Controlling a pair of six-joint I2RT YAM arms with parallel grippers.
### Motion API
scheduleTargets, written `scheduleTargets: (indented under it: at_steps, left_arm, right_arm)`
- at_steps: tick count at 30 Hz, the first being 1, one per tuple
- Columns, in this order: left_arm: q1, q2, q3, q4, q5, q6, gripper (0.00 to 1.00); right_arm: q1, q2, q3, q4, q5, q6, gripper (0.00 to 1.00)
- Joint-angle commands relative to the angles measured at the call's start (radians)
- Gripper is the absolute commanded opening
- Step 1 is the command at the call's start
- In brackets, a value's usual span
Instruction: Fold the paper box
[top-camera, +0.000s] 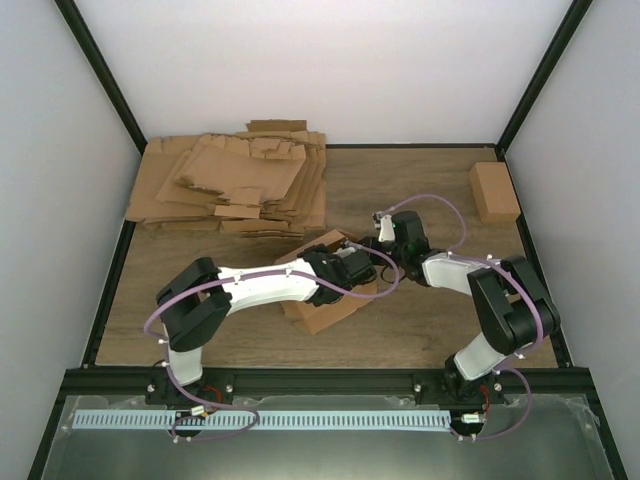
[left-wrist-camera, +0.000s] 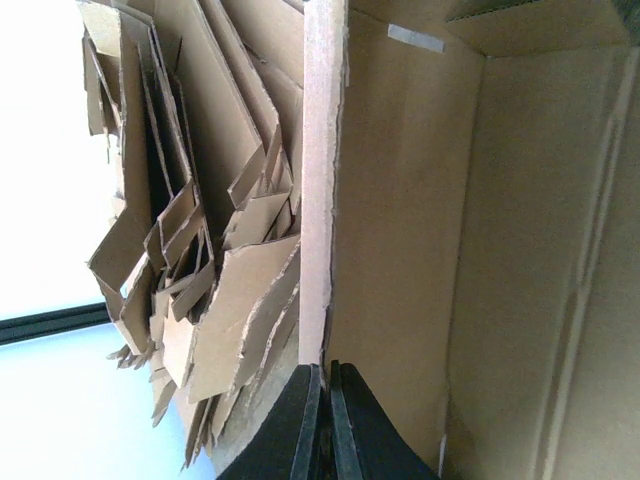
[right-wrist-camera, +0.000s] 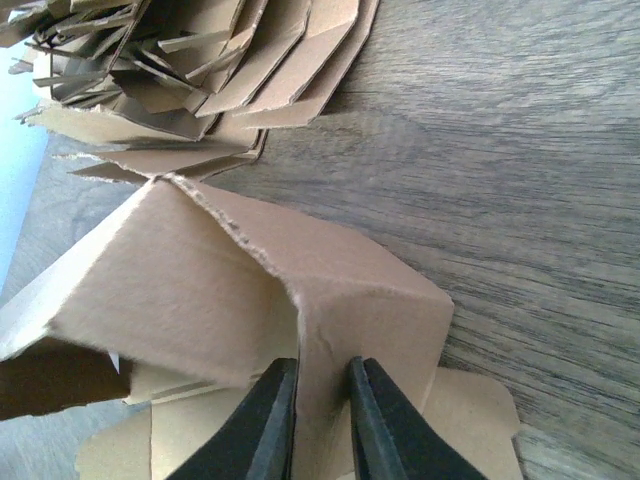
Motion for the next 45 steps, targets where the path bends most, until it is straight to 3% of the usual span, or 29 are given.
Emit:
scheduleTargets:
  at_steps: [1,7,13,17,20,24,30,33,36,45]
  left_arm:
    - [0.005,0.052,-0.013,0.032,-0.029,0.029,0.04]
    - [0.004,0.06,-0.013,0.041,-0.038,0.029,0.04]
    - [0.005,0.053,-0.02,0.049,-0.058,0.034,0.04]
    - [0.006,0.052,-0.027,0.065,-0.061,0.041,0.04]
    - [0.006,0.053,-0.029,0.07,-0.064,0.043,0.04]
    - [0.006,0.053,-0.033,0.075,-0.064,0.044,0.04]
    - [0.006,0.041,-0.037,0.081,-0.064,0.048,0.04]
    - [0.006,0.037,-0.04,0.084,-0.061,0.05,0.04]
    - [0.006,0.038,-0.038,0.089,-0.054,0.058,0.04]
    - [0.006,0.041,-0.036,0.101,-0.058,0.076,0.04]
  right_arm:
    - [0.007,0.007,0.033,0.021,-0.03,-0.004,0.19]
    - [0.007,-0.006,0.018,0.042,-0.044,-0.026,0.25]
    - [-0.029,-0.079,-0.03,0.05,-0.063,-0.029,0.39]
    - [-0.095,-0.153,-0.091,0.059,-0.119,-0.042,0.57]
    - [-0.137,-0.198,-0.135,0.071,-0.12,-0.043,0.63]
    - [-0.199,-0.138,-0.106,0.079,-0.139,-0.03,0.62]
    - [-0.219,0.075,0.067,0.074,-0.172,-0.053,0.49]
    - [-0.217,0.163,0.119,0.118,-0.276,-0.103,0.46]
    - [-0.196,0.179,0.09,0.241,-0.344,-0.161,0.46]
    - [-0.118,0.207,0.037,0.348,-0.437,-0.291,0.45]
